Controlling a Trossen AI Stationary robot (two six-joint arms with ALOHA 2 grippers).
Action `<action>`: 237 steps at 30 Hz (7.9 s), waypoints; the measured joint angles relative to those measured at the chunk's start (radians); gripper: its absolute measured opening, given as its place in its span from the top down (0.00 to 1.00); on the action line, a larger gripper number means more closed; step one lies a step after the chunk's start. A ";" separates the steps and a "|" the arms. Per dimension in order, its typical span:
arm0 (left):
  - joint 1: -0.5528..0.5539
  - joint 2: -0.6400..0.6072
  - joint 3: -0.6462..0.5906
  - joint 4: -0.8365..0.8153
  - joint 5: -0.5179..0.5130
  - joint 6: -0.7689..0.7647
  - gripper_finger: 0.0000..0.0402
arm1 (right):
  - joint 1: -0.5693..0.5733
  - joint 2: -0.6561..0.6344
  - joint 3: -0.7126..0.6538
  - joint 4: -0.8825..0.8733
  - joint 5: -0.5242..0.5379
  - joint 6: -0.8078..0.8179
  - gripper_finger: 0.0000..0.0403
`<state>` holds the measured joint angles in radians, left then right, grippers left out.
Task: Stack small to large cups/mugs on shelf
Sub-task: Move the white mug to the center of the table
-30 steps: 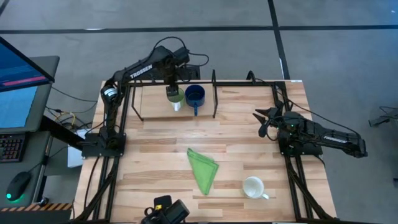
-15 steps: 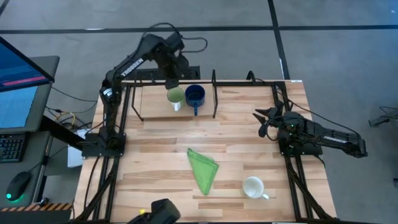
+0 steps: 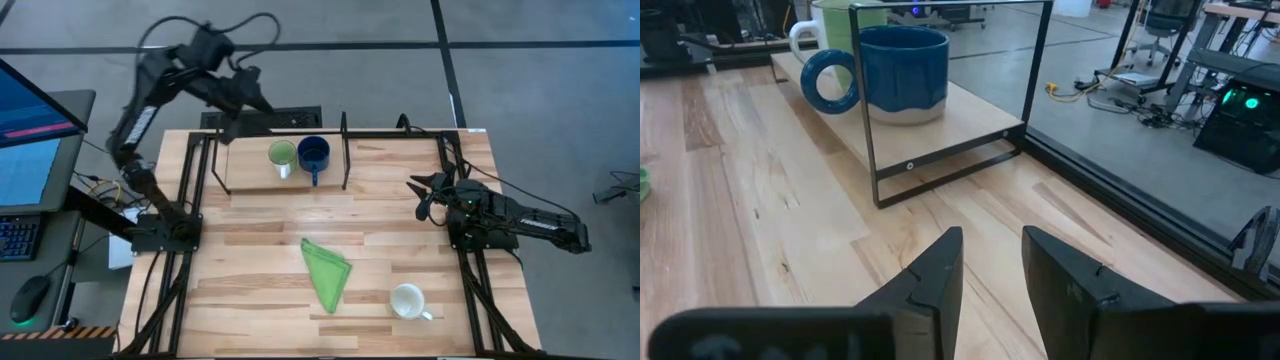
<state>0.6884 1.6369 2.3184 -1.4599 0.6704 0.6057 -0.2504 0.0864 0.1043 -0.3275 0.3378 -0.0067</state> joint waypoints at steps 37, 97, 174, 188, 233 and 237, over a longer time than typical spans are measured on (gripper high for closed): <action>-0.047 -1.404 -1.750 1.147 -0.522 -0.477 0.43 | 0.001 0.000 0.000 0.001 -0.060 0.083 0.68; -0.048 -1.632 -2.061 1.128 -0.657 -0.535 0.43 | 0.525 0.941 1.063 -0.447 -0.511 0.303 0.68; -0.047 -1.632 -2.060 1.107 -0.657 -0.520 0.43 | 0.972 1.407 1.040 -0.702 -0.188 0.918 0.31; -0.047 -1.632 -2.060 1.106 -0.659 -0.520 0.43 | 0.940 1.520 1.040 -0.740 -0.257 0.942 0.31; -0.047 -1.632 -2.060 1.106 -0.660 -0.525 0.43 | 0.857 1.520 1.040 -0.685 -0.237 1.019 0.70; -0.048 -1.632 -2.060 1.106 -0.660 -0.525 0.43 | 0.832 1.518 1.042 -0.673 -0.235 1.020 0.92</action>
<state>0.6407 0.0048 0.2584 -0.3534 0.0109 0.0807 0.5820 1.6046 1.1461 -1.0007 0.1024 1.0135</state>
